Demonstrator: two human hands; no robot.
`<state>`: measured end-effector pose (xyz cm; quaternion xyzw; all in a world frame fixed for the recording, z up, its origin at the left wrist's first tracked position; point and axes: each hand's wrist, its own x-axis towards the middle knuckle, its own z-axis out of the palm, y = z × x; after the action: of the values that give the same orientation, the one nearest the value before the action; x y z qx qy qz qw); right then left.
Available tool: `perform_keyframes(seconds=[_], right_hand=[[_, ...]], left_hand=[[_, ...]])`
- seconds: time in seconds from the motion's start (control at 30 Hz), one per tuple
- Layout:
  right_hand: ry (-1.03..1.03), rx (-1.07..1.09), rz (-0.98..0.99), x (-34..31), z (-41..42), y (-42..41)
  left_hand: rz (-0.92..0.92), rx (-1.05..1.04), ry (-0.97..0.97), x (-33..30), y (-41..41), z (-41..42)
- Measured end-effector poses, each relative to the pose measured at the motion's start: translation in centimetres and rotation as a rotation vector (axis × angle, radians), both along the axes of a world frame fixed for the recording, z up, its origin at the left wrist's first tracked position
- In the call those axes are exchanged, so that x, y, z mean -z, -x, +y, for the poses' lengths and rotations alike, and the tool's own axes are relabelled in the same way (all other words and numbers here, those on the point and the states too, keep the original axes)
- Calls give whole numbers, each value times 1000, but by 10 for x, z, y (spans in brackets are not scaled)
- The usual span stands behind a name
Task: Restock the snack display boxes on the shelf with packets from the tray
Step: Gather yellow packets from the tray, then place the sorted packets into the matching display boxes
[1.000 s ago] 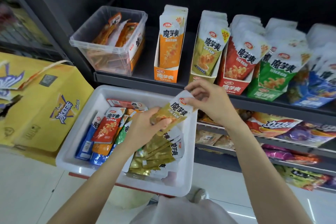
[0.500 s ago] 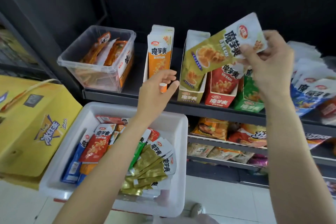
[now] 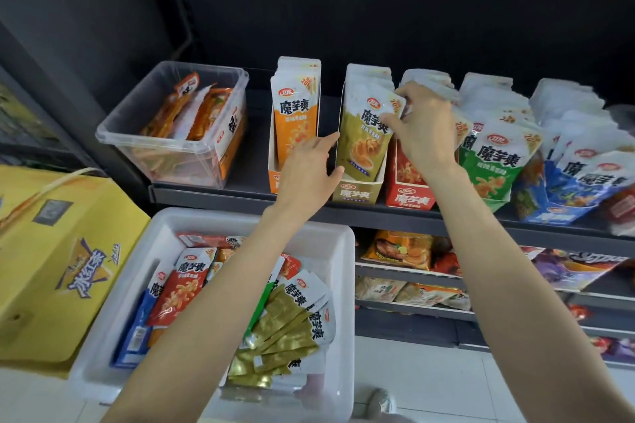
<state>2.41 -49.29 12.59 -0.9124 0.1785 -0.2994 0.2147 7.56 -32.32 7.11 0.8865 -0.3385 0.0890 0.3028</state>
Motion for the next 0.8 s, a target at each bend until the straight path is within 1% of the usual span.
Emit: perform_keyframes(seconds=[0.13,0.2,0.27,0.33,0.37,0.43,0.5,0.57,0.63,0.67,0.7,0.77,0.8], right_hand=[[179,98,131,-2,10,0],[214,121,77,-1,15,7],[199,85,-82,5,22,19],[184,31,-250,13,34,38],[164,-11,-296,18,43,48],[68,-127,-290,34,63,67],[-61,-255,-164,54,84,81],[-78,-409,33,76,103,87],[-10,-583,266,97,122,84],[27,-647,393,108,131,80],[67,-685,501,120,139,75],[144,-686,672,145,154,64],[186,-666,738,156,160,59]], left_hand=[[-3,13,-28,2,-1,0],[-14,16,-8,1,1,1],[-73,16,99,1,5,4],[-159,8,285,3,15,14],[-196,2,383,6,21,21],[-253,-2,507,18,34,43],[-262,-14,505,37,46,71],[-182,2,387,59,54,101],[-55,28,142,83,60,129],[-21,33,2,96,61,141],[8,29,-137,107,62,152],[124,-9,-397,124,63,169],[196,-34,-480,130,63,175]])
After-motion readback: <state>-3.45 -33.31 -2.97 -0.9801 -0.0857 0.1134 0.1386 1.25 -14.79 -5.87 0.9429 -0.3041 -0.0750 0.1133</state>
